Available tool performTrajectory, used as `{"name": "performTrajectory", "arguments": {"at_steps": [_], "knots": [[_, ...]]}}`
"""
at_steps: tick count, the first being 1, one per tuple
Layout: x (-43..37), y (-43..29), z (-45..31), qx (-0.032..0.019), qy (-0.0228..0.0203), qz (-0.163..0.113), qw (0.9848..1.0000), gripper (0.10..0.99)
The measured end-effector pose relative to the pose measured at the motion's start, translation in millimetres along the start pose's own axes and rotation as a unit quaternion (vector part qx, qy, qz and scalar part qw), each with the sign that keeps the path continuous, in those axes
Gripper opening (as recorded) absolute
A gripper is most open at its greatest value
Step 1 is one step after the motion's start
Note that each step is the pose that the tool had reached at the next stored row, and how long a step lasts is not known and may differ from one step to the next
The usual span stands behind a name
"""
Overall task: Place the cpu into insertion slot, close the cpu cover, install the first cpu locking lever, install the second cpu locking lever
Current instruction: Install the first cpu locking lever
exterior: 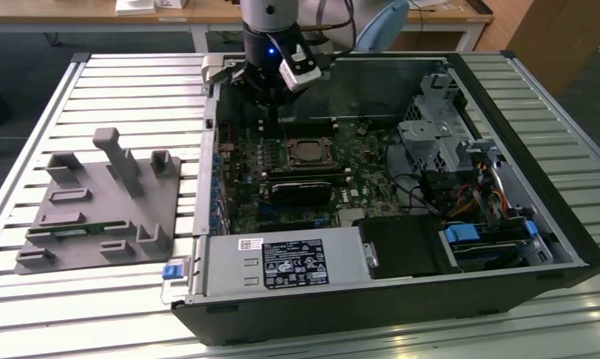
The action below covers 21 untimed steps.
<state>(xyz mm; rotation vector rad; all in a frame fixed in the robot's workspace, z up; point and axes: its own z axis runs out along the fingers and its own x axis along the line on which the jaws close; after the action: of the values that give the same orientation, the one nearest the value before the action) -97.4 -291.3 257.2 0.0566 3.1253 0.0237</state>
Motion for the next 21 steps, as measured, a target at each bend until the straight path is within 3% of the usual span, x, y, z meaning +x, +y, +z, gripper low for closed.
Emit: {"name": "performTrajectory", "arguments": {"at_steps": [5, 11, 13, 14, 16, 17, 21], "knots": [[-13.8, 2.2, 0.7, 0.0000, 0.0000, 0.000, 1.0000, 0.106], [-38.8, 4.5, 2.7, 0.0000, 0.0010, 0.000, 1.0000, 0.106], [-40.6, 4.5, 2.9, -0.0006, 0.0015, 0.000, 1.0000, 0.106], [-40.6, 4.2, 2.9, -0.0055, 0.0016, 0.000, 1.0000, 0.106], [-40.7, 3.8, 3.2, -0.0210, 0.0021, 0.000, 0.9998, 0.106], [-40.7, 3.7, 4.2, -0.0233, 0.0021, 0.000, 0.9997, 0.106], [-41.3, 3.6, 9.7, -0.0234, 0.0022, -0.001, 0.9997, 0.106]]}}
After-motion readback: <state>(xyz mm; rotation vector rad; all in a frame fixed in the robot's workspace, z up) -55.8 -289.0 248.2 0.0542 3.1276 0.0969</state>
